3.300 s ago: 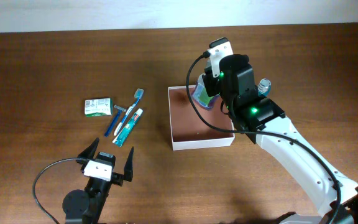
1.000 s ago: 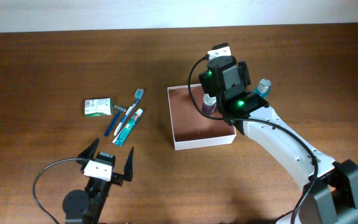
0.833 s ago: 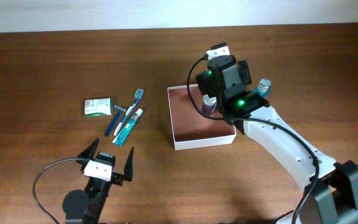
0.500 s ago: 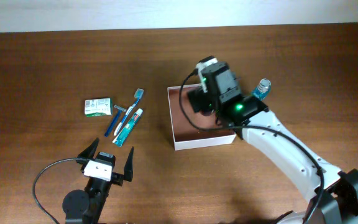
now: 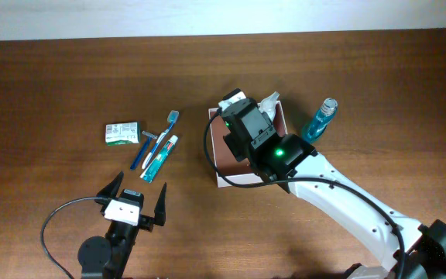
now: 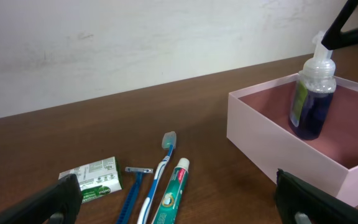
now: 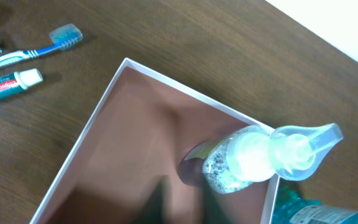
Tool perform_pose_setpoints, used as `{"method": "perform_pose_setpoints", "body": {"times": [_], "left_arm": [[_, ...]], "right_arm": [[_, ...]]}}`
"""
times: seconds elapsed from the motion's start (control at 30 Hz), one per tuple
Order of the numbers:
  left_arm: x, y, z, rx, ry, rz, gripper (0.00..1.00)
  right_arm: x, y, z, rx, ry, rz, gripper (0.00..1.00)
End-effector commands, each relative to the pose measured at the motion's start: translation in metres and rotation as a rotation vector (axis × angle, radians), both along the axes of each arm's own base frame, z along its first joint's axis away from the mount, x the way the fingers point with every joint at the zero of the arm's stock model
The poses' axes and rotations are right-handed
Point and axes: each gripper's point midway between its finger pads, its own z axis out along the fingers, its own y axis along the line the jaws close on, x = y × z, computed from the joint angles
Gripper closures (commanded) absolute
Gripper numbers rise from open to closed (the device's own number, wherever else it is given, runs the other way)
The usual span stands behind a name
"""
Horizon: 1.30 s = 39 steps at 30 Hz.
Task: Pack container
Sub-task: 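Lower the soap bottle into the box and open the right gripper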
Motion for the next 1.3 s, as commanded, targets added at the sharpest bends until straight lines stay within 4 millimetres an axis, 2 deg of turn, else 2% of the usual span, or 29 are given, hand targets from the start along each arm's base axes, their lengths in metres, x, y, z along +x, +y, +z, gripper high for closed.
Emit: {"method": "perform_pose_setpoints", "body": {"times": [0.0, 0.27, 0.53, 0.73, 0.97, 1.27], "left_arm": [[-0.001, -0.001, 0.000, 0.014, -0.005, -0.012, 0.00], [-0.001, -0.001, 0.000, 0.014, -0.005, -0.011, 0.00], [-0.001, -0.001, 0.000, 0.014, -0.005, -0.012, 0.00], [-0.001, -0.001, 0.000, 0.014, -0.005, -0.011, 0.00], [-0.001, -0.001, 0.000, 0.014, -0.005, -0.011, 0.00], [-0.001, -0.001, 0.000, 0.014, -0.005, -0.011, 0.00]], "right_arm": [[0.006, 0.009, -0.013, 0.002, 0.026, 0.003, 0.96], [0.021, 0.019, -0.054, -0.030, 0.056, 0.001, 0.96], [0.033, -0.002, -0.080, -0.069, 0.103, -0.055, 0.96], [0.042, -0.024, -0.083, -0.076, 0.116, -0.104, 0.96], [0.042, -0.041, -0.084, -0.134, 0.114, -0.149, 0.96], [0.045, -0.049, -0.081, -0.184, 0.090, -0.160, 0.96]]}}
